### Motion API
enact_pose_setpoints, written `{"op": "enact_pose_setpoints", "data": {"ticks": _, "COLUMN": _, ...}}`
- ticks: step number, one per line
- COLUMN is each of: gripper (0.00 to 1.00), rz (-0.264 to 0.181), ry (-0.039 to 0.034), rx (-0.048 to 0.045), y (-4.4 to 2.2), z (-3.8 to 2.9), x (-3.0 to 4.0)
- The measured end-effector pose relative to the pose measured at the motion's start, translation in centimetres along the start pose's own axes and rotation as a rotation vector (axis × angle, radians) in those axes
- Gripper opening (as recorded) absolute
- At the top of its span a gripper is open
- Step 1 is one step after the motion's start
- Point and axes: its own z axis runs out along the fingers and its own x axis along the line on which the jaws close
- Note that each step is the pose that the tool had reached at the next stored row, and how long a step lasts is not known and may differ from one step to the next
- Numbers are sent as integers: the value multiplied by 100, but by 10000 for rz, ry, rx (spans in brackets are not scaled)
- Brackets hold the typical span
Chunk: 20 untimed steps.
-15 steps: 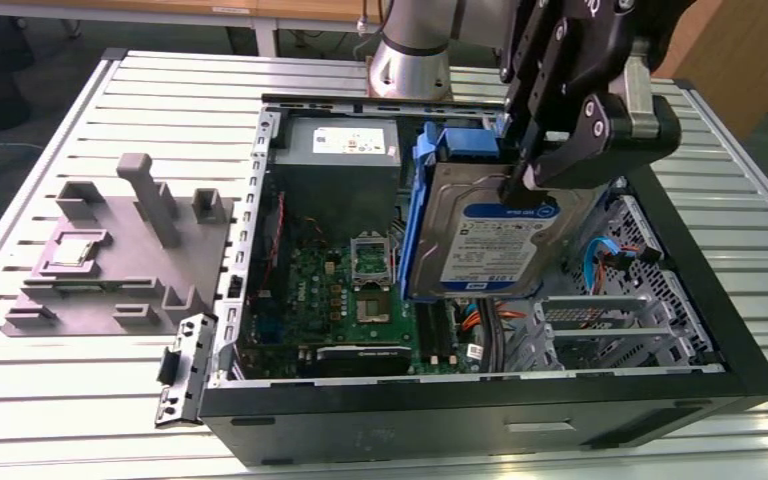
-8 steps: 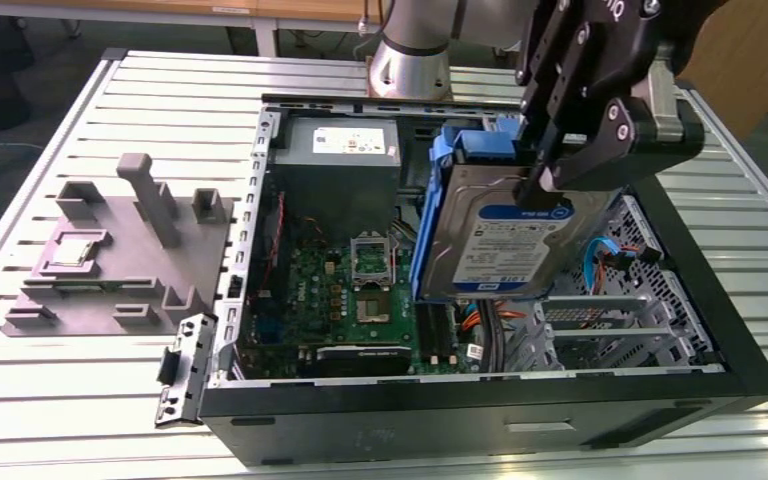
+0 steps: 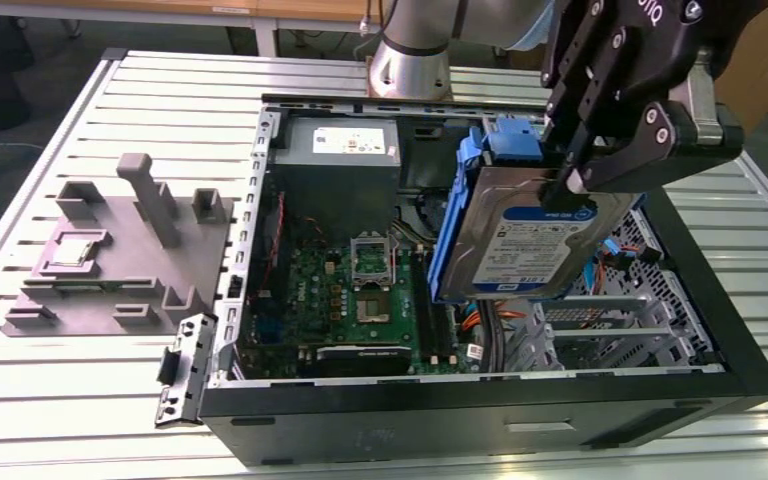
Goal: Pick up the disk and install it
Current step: 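Pick up the disk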
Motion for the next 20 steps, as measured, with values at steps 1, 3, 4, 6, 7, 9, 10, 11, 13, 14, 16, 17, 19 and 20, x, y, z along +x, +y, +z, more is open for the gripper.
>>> {"op": "enact_pose_setpoints", "data": {"ticks": 1, "gripper": 35, "rz": 1, "ry": -1, "rx": 0, "y": 0, "z": 0, "x": 0}}
{"op": "enact_pose_setpoints", "data": {"ticks": 3, "gripper": 35, "rz": 0, "ry": -1, "rx": 0, "y": -1, "z": 0, "x": 0}}
{"op": "enact_pose_setpoints", "data": {"ticks": 4, "gripper": 35, "rz": 0, "ry": -1, "rx": 0, "y": -1, "z": 0, "x": 0}}
{"op": "enact_pose_setpoints", "data": {"ticks": 6, "gripper": 35, "rz": -2, "ry": -1, "rx": 0, "y": -9, "z": 0, "x": 0}}
{"op": "enact_pose_setpoints", "data": {"ticks": 7, "gripper": 35, "rz": -1, "ry": 0, "rx": 0, "y": -22, "z": 1, "x": 0}}
{"op": "enact_pose_setpoints", "data": {"ticks": 9, "gripper": 35, "rz": 1, "ry": -1, "rx": -2, "y": -64, "z": 3, "x": -1}}
{"op": "enact_pose_setpoints", "data": {"ticks": 10, "gripper": 35, "rz": 0, "ry": -1, "rx": -5, "y": -90, "z": 4, "x": -1}}
{"op": "enact_pose_setpoints", "data": {"ticks": 11, "gripper": 35, "rz": 0, "ry": 0, "rx": -9, "y": -118, "z": 5, "x": -2}}
{"op": "enact_pose_setpoints", "data": {"ticks": 13, "gripper": 35, "rz": 0, "ry": 0, "rx": -18, "y": -176, "z": 7, "x": -2}}
{"op": "enact_pose_setpoints", "data": {"ticks": 14, "gripper": 35, "rz": 2, "ry": 0, "rx": -24, "y": -207, "z": 8, "x": -3}}
{"op": "enact_pose_setpoints", "data": {"ticks": 16, "gripper": 35, "rz": 4, "ry": -3, "rx": -31, "y": -258, "z": 15, "x": -3}}
{"op": "enact_pose_setpoints", "data": {"ticks": 17, "gripper": 35, "rz": 7, "ry": -3, "rx": -32, "y": -281, "z": 20, "x": -3}}
{"op": "enact_pose_setpoints", "data": {"ticks": 19, "gripper": 35, "rz": 26, "ry": 0, "rx": -32, "y": -318, "z": 28, "x": -3}}
{"op": "enact_pose_setpoints", "data": {"ticks": 20, "gripper": 35, "rz": 41, "ry": -1, "rx": -31, "y": -337, "z": 35, "x": -3}}
